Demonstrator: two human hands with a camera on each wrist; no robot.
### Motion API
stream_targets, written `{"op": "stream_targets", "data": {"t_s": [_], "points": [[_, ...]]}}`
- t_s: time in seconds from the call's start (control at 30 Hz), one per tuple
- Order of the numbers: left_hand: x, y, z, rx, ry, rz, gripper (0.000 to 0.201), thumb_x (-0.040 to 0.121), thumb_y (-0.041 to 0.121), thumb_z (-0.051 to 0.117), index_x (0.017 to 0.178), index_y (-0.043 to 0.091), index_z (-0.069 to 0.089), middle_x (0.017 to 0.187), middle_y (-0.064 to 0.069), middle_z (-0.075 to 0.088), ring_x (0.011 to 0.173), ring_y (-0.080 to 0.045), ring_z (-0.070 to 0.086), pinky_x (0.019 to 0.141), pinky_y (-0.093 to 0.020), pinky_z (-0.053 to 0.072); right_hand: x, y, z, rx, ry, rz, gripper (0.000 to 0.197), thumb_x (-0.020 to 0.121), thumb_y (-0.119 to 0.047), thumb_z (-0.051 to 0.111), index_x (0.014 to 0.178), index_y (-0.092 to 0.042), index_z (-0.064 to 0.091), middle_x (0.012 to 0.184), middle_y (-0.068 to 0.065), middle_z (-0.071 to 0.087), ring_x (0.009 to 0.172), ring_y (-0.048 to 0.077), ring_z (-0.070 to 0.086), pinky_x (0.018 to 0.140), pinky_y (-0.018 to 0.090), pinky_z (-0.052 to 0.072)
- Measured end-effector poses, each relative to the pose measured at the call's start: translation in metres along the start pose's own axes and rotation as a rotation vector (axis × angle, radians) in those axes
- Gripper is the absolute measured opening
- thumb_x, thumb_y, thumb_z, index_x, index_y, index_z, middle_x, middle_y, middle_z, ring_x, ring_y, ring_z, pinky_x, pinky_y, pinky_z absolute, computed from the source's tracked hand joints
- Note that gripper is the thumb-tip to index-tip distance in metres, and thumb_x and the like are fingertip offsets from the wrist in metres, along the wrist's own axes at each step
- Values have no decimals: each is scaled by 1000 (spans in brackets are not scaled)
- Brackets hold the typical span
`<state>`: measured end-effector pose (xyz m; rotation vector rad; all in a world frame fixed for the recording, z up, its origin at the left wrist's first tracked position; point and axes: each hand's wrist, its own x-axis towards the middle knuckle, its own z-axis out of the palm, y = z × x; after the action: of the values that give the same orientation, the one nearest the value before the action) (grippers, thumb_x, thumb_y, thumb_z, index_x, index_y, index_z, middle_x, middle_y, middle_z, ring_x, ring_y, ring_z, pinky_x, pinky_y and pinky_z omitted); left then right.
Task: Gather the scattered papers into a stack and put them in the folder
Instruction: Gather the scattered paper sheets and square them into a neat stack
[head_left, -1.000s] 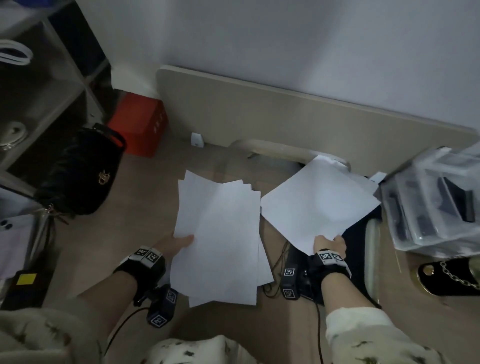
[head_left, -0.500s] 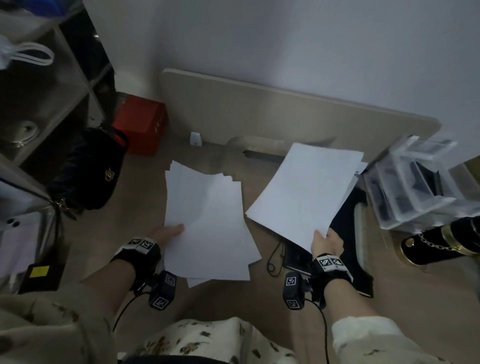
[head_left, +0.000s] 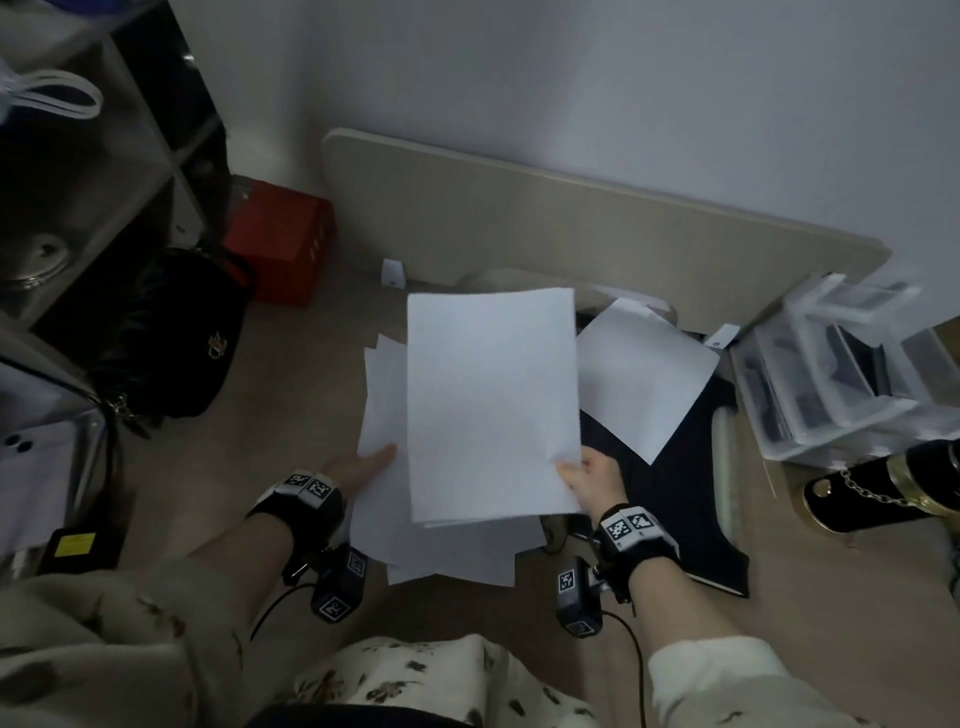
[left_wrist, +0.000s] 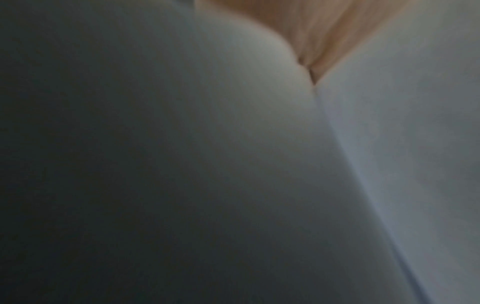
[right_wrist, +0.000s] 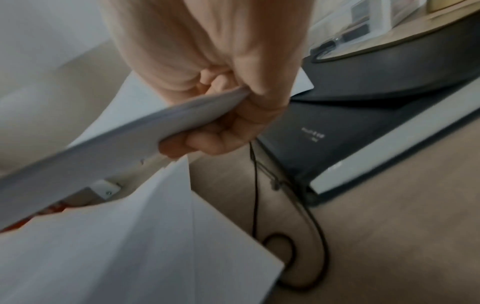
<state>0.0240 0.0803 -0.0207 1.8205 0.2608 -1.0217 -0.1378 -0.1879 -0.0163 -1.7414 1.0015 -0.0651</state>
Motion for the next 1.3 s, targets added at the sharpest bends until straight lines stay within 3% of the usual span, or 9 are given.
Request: {"op": "stream_targets", "data": {"t_s": [0.1,0.3,0.43,0.5,0.6,0.67,0.77,0.87,1.3], "points": [[5,-1,0,12,29,24,95,73,72,59,140,6,44,143,-11,46,128,-32,46,110,-45,35,-2,12,19,-157,-104,70,17,84,-9,66,101,-9,70,95,7,69,95,25,66,81,32,52],[1,5,10,-30,40,-8,103,67,80,56,143,12,40,149,-8,39,135,-28,39,116,-42,27,-12,11,35,-264,-343,124,19,87,-14,62,104,-7,67,94,3,66,88,18,63,67,22,50],[8,3,9,-33,59,39,115,59,85,57,147,15,33,153,-5,32,138,-26,33,118,-42,22,1,4,20,-180,-271,213,19,86,-28,64,87,-9,66,84,6,65,78,20,63,73,38,56],[15,-3,9,-14,59,26,128,44,90,62,146,16,36,150,-3,38,135,-26,39,116,-43,26,8,-1,11,-223,-123,222,30,85,-38,61,76,-11,66,73,3,66,65,17,62,60,32,56],[14,-1,11,18,16,-3,103,54,66,80,134,8,50,134,-8,55,121,-29,53,108,-45,39,20,-10,-7,-267,180,184,35,83,-39,52,71,-10,68,68,3,69,65,25,65,65,34,57],[15,-1,13,23,4,-25,73,72,41,80,129,2,54,129,-13,59,116,-32,56,104,-45,42,28,-14,-21,-269,320,231,25,87,-29,49,90,-14,69,84,5,66,79,31,60,69,30,47],[18,-2,15,27,4,-22,74,71,37,82,130,2,53,131,-14,57,118,-32,55,105,-46,41,41,-7,-44,-204,469,372,40,90,-26,54,126,-8,51,127,16,54,110,36,55,81,33,40],[22,-1,18,43,26,4,70,79,27,77,137,2,45,137,-11,51,124,-31,50,107,-39,38,53,1,-59,-194,553,531,61,86,-33,58,132,1,38,140,23,39,123,42,45,101,46,37],[34,-8,18,24,57,-36,66,77,27,78,132,2,51,130,-16,57,117,-33,55,103,-46,43,85,19,-77,-185,355,569,49,74,-30,60,105,7,53,98,21,63,79,34,61,65,34,41]]}}
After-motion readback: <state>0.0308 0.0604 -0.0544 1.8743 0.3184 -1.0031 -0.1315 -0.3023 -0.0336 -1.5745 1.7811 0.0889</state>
